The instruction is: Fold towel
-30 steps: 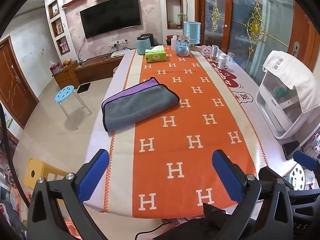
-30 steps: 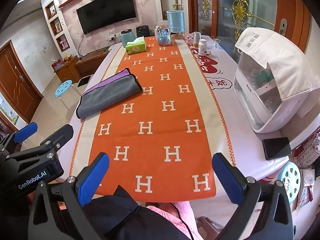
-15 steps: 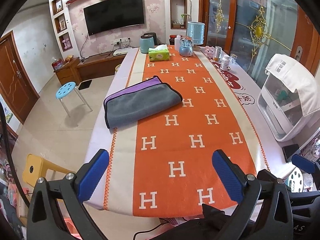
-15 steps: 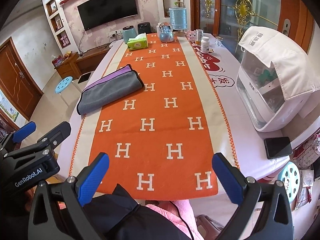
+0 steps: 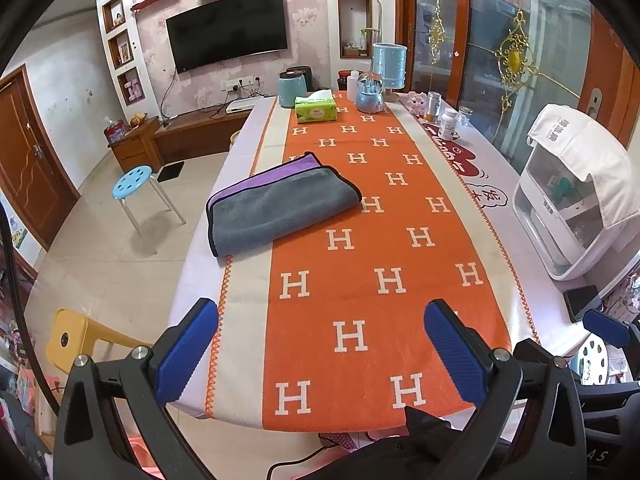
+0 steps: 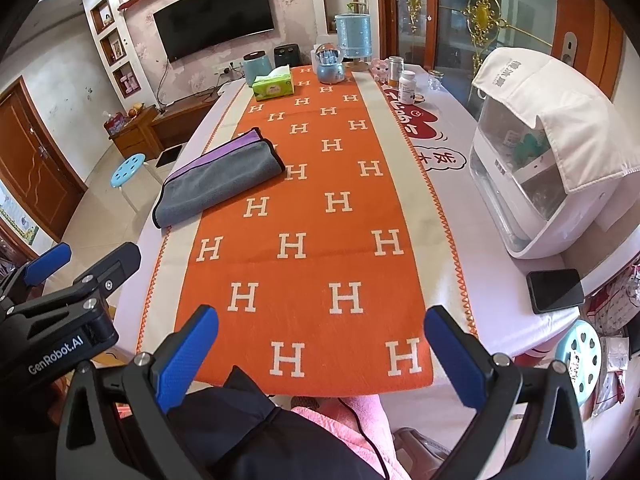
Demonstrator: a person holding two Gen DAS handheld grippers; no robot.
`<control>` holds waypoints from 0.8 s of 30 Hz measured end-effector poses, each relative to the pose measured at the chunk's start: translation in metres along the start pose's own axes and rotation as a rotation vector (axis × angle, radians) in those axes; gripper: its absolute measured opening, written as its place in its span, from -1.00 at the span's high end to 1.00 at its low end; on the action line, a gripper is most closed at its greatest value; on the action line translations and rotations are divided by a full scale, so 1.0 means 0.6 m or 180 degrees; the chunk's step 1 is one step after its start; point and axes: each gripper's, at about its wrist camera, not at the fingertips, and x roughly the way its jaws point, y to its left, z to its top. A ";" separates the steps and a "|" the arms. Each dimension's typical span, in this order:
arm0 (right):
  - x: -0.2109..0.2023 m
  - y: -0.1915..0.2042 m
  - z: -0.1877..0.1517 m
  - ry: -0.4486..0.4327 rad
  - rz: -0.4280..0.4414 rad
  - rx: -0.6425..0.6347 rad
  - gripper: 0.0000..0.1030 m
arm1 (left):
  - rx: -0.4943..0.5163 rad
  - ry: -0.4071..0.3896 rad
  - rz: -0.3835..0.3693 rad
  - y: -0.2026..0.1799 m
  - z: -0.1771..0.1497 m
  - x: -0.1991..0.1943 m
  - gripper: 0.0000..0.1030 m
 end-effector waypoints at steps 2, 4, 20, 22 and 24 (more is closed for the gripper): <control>0.000 -0.002 -0.002 -0.0007 -0.0003 0.0009 -1.00 | 0.0004 -0.0012 -0.0003 -0.001 0.001 -0.001 -0.99; -0.002 -0.004 -0.004 -0.0011 -0.0004 0.0015 -1.00 | 0.0009 -0.0017 -0.0005 -0.002 0.001 -0.001 -0.99; -0.001 -0.003 -0.001 0.0028 0.0010 0.0010 -1.00 | -0.0005 0.0008 0.0027 0.004 0.008 -0.001 -0.99; 0.000 -0.001 0.001 0.0038 0.0013 0.0005 -1.00 | -0.0009 0.0015 0.0035 0.004 0.008 0.000 -0.99; 0.002 -0.001 0.002 0.0049 0.0016 0.0003 -1.00 | -0.0012 0.0027 0.0038 0.004 0.008 0.002 -0.99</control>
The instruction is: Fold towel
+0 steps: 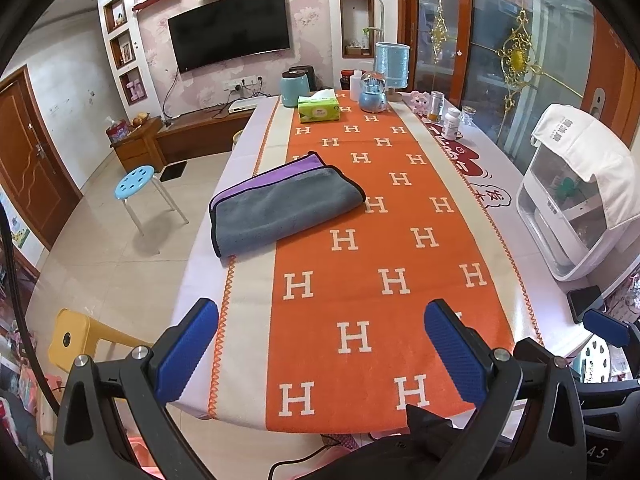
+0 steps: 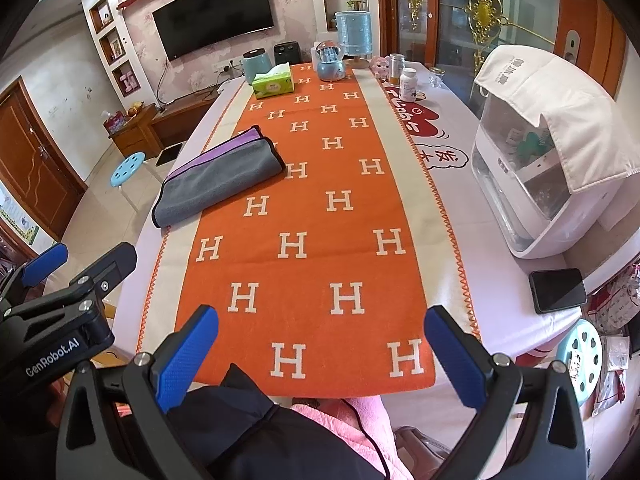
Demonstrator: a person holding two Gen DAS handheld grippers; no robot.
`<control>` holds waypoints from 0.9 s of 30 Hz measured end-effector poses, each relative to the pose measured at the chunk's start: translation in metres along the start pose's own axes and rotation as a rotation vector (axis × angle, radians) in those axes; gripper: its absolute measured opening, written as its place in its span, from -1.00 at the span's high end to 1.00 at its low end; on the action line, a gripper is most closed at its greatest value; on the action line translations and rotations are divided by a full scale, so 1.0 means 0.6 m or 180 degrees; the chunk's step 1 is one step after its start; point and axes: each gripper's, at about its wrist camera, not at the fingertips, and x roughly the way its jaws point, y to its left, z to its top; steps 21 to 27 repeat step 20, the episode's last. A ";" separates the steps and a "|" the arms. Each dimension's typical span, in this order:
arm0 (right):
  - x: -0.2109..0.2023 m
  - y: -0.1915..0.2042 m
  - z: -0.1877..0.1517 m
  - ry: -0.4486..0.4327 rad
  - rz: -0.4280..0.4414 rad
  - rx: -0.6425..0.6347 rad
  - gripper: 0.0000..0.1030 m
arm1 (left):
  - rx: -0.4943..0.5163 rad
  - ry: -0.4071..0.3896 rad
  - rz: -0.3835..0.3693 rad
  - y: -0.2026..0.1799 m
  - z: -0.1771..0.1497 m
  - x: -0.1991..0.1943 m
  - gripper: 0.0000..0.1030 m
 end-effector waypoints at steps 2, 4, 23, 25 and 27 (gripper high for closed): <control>0.003 -0.001 0.003 0.0012 -0.0001 0.0001 -1.00 | 0.0000 0.0007 0.0001 -0.001 0.000 0.002 -0.99; 0.004 -0.001 0.004 0.0018 -0.0003 0.0006 -1.00 | 0.0004 0.0010 -0.0001 -0.002 0.000 0.002 -0.99; 0.009 -0.008 0.002 0.0059 -0.0028 0.0053 -1.00 | 0.0038 0.0040 -0.0015 -0.011 0.000 0.009 -0.99; 0.009 -0.008 0.002 0.0059 -0.0028 0.0053 -1.00 | 0.0038 0.0040 -0.0015 -0.011 0.000 0.009 -0.99; 0.009 -0.008 0.002 0.0059 -0.0028 0.0053 -1.00 | 0.0038 0.0040 -0.0015 -0.011 0.000 0.009 -0.99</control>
